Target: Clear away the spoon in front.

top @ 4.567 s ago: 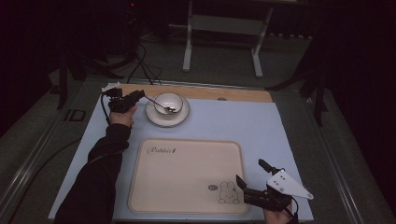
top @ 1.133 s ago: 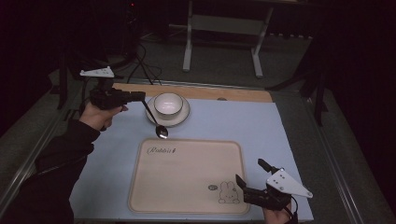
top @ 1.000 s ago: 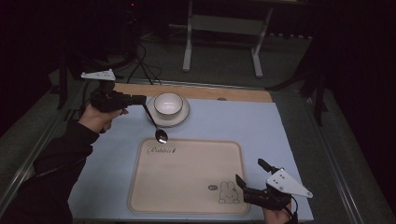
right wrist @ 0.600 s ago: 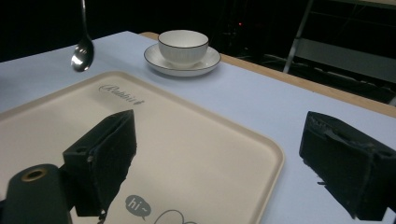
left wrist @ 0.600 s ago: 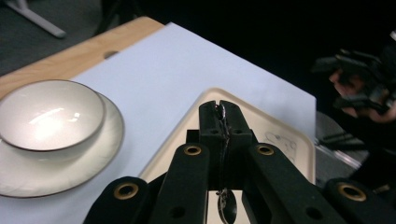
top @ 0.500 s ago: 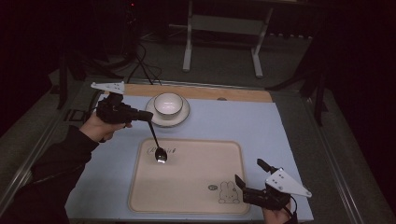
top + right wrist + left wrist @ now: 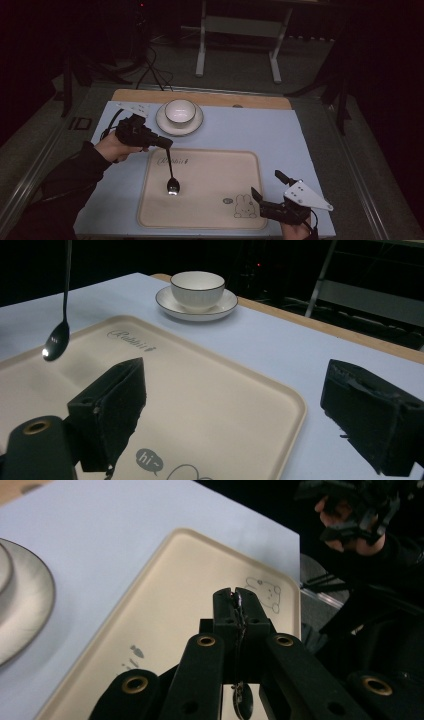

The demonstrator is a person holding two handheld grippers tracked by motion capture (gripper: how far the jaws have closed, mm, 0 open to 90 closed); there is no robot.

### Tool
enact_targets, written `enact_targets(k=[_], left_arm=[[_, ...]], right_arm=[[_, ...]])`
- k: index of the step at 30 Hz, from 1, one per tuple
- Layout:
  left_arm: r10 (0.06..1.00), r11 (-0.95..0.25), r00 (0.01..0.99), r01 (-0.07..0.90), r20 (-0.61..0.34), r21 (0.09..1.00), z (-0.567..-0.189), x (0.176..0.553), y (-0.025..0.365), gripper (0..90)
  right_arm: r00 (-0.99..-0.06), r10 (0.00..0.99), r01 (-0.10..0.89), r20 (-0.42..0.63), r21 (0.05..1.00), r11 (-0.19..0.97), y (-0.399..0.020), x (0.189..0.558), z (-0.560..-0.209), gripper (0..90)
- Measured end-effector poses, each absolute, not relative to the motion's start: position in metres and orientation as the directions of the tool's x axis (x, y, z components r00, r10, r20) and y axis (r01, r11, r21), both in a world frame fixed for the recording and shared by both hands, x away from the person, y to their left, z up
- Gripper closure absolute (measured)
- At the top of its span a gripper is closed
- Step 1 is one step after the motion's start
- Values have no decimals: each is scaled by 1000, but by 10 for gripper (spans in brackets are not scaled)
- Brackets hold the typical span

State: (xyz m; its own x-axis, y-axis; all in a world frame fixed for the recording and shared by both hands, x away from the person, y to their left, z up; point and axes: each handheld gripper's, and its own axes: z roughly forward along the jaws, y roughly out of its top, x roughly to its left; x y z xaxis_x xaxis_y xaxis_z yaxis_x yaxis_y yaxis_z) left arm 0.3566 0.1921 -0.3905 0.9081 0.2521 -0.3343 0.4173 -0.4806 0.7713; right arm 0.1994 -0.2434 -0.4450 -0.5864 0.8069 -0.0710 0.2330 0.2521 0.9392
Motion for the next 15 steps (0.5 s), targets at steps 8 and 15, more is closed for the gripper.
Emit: enact_targets(k=[8, 15], left_arm=[[184, -521, 914, 403, -362, 753, -404, 351, 182, 897], [138, -540, 913, 393, -383, 744, -415, 350, 176, 895]], right_arm=[[-588, 806, 236, -68, 939, 251, -243, 199, -445, 111], [-587, 807, 235, -69, 939, 251, -244, 200, -445, 111]])
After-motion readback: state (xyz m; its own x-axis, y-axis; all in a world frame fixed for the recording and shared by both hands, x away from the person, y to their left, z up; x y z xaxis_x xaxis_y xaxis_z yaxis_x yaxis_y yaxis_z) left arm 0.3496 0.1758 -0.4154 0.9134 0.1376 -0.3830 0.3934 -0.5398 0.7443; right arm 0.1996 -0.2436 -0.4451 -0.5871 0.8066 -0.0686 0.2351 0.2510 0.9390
